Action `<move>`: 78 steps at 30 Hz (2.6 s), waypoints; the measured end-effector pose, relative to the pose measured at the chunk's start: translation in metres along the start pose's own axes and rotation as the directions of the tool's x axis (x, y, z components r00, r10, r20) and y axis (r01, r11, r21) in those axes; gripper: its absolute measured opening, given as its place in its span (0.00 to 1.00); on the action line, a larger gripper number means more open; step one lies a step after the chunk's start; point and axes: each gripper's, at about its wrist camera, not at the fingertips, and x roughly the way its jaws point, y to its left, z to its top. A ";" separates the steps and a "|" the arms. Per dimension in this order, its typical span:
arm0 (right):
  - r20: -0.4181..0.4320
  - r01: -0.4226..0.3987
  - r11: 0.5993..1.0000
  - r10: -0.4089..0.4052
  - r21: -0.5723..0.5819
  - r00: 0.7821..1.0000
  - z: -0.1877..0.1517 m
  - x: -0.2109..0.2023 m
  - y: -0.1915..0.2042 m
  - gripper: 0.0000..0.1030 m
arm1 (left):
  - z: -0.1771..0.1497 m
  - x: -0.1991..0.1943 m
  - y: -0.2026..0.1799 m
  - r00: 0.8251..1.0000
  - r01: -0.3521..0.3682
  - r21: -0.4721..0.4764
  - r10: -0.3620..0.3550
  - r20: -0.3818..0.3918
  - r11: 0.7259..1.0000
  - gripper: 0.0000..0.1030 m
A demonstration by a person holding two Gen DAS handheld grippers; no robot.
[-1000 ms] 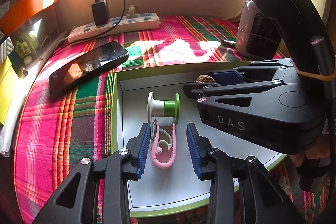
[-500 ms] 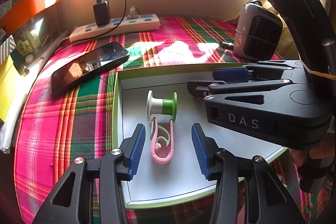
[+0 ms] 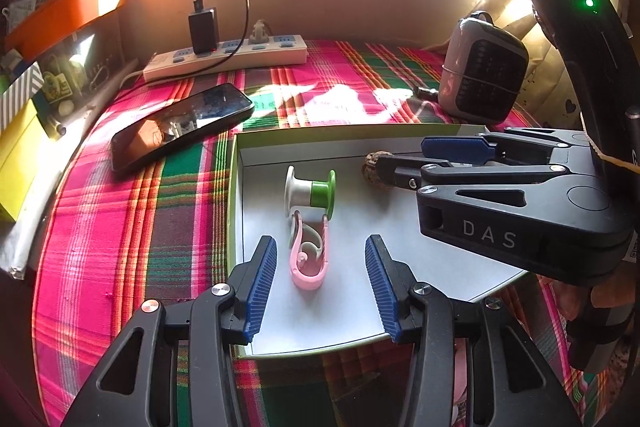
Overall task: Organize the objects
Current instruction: 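Open the left tool to release the clip while the right tool releases the walnut in the box, then withdraw both tools from the box toward the black remote and remaining items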
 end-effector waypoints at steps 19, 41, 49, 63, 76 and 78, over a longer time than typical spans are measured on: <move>0.089 0.040 0.998 -0.043 0.042 0.995 -0.041 -0.053 0.000 0.43 | -0.022 -0.042 -0.009 0.998 0.041 -0.009 -0.041 0.043 0.999 0.44; 0.132 0.064 0.995 -0.074 0.083 0.988 -0.110 -0.092 0.003 0.48 | -0.064 -0.059 -0.010 0.993 0.116 -0.052 -0.115 0.025 0.992 0.48; 0.131 0.043 0.992 -0.059 0.120 0.990 -0.127 -0.092 0.002 0.54 | -0.074 -0.060 -0.017 0.991 0.130 -0.042 -0.129 0.013 0.991 0.50; 0.090 0.069 0.996 -0.073 0.050 0.993 -0.143 -0.078 0.017 0.57 | -0.084 -0.047 -0.023 0.987 0.152 -0.050 -0.154 -0.044 0.987 0.52; 0.065 0.095 0.994 -0.099 0.054 0.993 -0.141 -0.071 0.014 0.62 | -0.084 -0.047 -0.009 0.984 0.164 -0.088 -0.169 -0.055 0.983 0.54; 0.062 0.092 0.995 -0.094 0.046 0.994 -0.140 -0.068 0.017 0.62 | -0.084 -0.047 -0.009 0.984 0.164 -0.085 -0.169 -0.056 0.983 0.54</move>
